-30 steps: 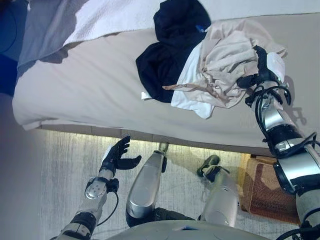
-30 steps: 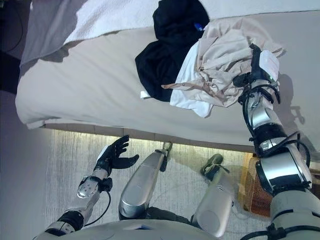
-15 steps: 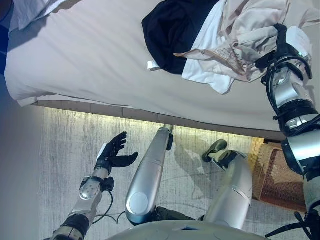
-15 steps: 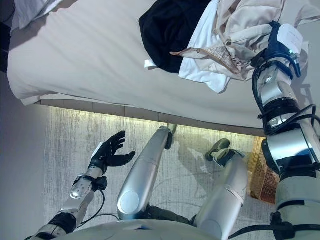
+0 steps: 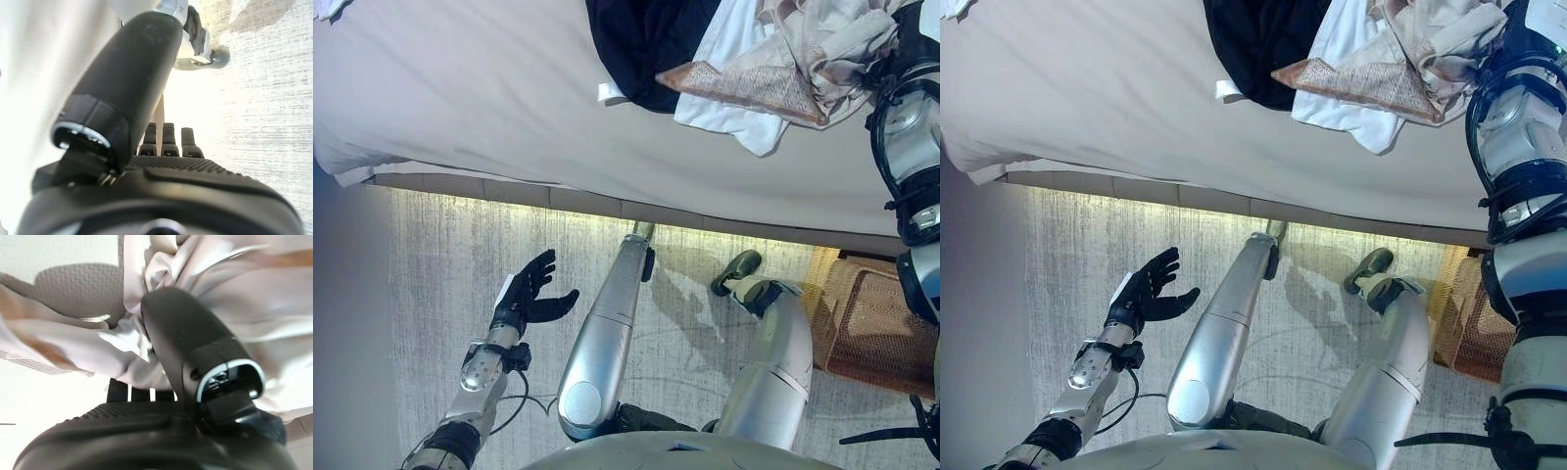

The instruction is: Pick up the clothes from the bed and place them into the basket

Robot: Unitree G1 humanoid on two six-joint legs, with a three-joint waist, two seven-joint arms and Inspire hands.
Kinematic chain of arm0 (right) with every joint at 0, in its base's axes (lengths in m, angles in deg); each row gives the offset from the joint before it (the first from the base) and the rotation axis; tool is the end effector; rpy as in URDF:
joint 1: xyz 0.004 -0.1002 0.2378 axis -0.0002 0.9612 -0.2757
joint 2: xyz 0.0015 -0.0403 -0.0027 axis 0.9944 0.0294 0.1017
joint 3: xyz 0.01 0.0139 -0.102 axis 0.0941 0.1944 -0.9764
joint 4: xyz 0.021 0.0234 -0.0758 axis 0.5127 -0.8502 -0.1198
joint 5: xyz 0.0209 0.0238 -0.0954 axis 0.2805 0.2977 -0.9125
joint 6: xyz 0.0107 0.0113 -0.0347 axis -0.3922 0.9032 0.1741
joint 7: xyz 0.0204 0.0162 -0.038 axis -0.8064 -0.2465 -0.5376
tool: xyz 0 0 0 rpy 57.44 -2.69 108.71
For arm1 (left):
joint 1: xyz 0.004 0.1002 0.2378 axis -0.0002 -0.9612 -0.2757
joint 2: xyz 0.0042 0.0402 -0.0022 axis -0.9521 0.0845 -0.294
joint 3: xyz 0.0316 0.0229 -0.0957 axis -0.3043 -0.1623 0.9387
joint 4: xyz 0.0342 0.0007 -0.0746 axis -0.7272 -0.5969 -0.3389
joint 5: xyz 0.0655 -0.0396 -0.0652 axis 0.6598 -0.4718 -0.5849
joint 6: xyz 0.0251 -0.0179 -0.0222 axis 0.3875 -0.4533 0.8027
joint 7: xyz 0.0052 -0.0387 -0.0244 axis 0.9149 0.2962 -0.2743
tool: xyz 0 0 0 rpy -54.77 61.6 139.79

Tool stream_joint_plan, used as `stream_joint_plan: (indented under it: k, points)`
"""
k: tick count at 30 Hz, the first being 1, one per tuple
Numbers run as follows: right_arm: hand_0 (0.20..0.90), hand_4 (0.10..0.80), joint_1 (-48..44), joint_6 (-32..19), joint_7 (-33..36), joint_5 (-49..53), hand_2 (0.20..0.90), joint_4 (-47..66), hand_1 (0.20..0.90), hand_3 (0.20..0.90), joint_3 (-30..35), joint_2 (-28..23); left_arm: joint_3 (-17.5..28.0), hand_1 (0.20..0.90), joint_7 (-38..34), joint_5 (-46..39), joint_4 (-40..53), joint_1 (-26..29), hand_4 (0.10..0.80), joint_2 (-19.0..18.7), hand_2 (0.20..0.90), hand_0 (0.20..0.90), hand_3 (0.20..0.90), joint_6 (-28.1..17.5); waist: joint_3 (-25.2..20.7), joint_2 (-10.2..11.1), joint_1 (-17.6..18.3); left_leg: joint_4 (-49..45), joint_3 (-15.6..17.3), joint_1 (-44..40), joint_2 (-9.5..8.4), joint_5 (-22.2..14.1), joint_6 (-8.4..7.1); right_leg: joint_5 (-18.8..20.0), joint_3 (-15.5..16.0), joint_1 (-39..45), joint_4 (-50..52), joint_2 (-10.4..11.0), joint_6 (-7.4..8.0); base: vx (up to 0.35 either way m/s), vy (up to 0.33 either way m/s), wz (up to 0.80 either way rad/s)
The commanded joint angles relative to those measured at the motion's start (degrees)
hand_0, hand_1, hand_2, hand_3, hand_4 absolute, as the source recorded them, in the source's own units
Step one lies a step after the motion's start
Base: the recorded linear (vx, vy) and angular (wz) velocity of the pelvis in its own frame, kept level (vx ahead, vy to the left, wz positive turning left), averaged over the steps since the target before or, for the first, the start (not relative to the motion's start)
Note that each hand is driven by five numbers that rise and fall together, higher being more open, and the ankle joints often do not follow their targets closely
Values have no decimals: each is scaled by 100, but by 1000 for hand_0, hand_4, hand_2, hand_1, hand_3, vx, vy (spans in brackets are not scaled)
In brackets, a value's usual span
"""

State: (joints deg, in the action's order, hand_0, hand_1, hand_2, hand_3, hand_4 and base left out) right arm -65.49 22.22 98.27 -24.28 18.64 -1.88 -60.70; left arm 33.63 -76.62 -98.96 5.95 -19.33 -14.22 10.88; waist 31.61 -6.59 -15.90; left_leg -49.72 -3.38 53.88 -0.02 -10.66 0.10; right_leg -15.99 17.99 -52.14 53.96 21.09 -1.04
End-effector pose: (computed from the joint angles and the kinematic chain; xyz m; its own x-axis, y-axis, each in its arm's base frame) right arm 0.3403 -0.2986 0.2711 0.7926 -0.4422 0.4199 0.5257 0.1465 -0.8380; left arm 0.1590 0.2364 -0.0359 0.9761 -0.0216 -0.2164 0.0350 0.9977 0.0580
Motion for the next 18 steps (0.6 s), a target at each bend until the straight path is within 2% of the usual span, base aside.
stream_joint_plan:
  k: [1, 7, 13, 18]
  points:
    - [300, 100, 93, -200, 134, 82, 300, 386, 300, 200, -115, -662, 86, 900, -89, -221, 311, -512, 800, -355, 900, 900, 900, -455, -182, -144, -60, 486, 648, -501, -48, 32, 113, -118, 191, 548, 232, -392, -127, 0, 0, 0]
    - [300, 100, 290, -525, -8, 52, 300, 356, 300, 200, 79, -754, 192, 900, -34, -191, 215, -519, 800, -384, 900, 900, 900, -314, -182, -37, 23, 938, 758, -1431, -16, 59, -19, 0, 261, 1558, -346, -425, -12, 11, 13, -5]
    - [300, 100, 329, -582, -5, 226, 300, 393, 300, 200, 270, -942, 228, 900, -120, -18, 124, -463, 800, -348, 900, 900, 900, -253, -193, 113, 63, 1682, 755, -2446, 0, 245, -158, 197, 308, 2600, -1166, -411, 121, 13, 10, -11]
    - [300, 100, 495, -717, -102, 603, 300, 509, 300, 200, 509, -1180, 312, 900, -293, 175, 11, -446, 800, -356, 900, 900, 900, 11, -729, 348, 131, 2475, 724, -3388, 114, 388, -252, 380, 453, 3665, -2212, -535, 190, 76, -9, -7]
